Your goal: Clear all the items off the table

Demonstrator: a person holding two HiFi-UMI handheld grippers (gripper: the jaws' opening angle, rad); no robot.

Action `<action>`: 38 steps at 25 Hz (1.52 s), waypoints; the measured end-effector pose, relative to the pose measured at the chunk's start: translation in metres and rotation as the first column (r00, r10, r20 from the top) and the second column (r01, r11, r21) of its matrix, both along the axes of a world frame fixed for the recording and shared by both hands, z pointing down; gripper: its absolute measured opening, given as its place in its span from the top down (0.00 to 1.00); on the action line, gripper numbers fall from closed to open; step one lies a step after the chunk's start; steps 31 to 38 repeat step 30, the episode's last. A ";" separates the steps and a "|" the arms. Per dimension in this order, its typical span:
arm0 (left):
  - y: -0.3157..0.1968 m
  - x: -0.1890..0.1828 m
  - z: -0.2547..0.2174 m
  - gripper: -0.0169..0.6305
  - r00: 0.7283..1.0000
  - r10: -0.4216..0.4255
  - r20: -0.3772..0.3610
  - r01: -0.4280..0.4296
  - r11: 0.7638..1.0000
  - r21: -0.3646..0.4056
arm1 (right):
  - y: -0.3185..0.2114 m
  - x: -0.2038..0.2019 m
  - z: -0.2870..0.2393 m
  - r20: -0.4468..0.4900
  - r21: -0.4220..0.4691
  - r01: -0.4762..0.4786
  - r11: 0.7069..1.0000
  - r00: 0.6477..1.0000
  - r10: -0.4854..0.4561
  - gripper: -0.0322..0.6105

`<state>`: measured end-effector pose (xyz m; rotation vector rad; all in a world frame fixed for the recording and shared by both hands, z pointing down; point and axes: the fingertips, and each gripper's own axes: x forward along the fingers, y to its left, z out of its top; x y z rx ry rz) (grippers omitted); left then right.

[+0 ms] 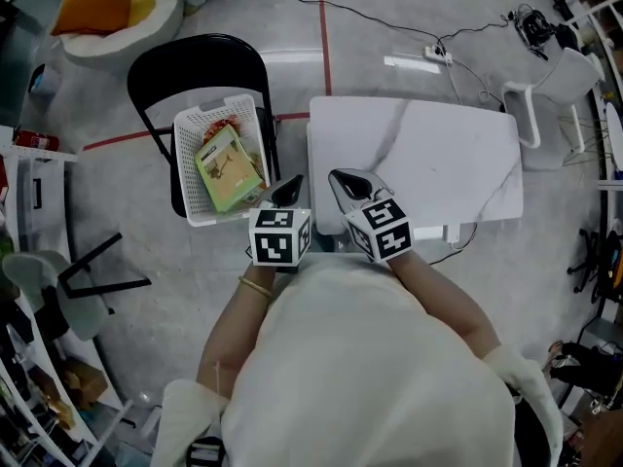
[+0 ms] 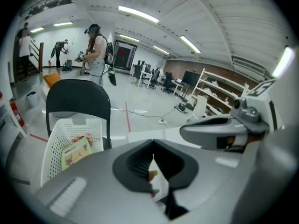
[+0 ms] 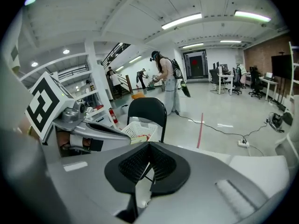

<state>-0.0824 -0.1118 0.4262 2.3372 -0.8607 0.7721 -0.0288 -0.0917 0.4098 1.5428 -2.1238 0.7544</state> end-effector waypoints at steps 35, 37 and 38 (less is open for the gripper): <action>0.018 0.026 -0.013 0.96 0.996 0.091 0.000 -0.091 0.995 0.039 | 0.020 0.024 -0.011 0.055 0.079 -0.083 0.993 0.995 0.079 0.95; 0.018 0.026 -0.013 0.96 0.996 0.091 0.000 -0.091 0.995 0.039 | 0.020 0.024 -0.011 0.055 0.079 -0.083 0.993 0.995 0.079 0.95; 0.018 0.026 -0.013 0.96 0.996 0.091 0.000 -0.091 0.995 0.039 | 0.020 0.024 -0.011 0.055 0.079 -0.083 0.993 0.995 0.079 0.95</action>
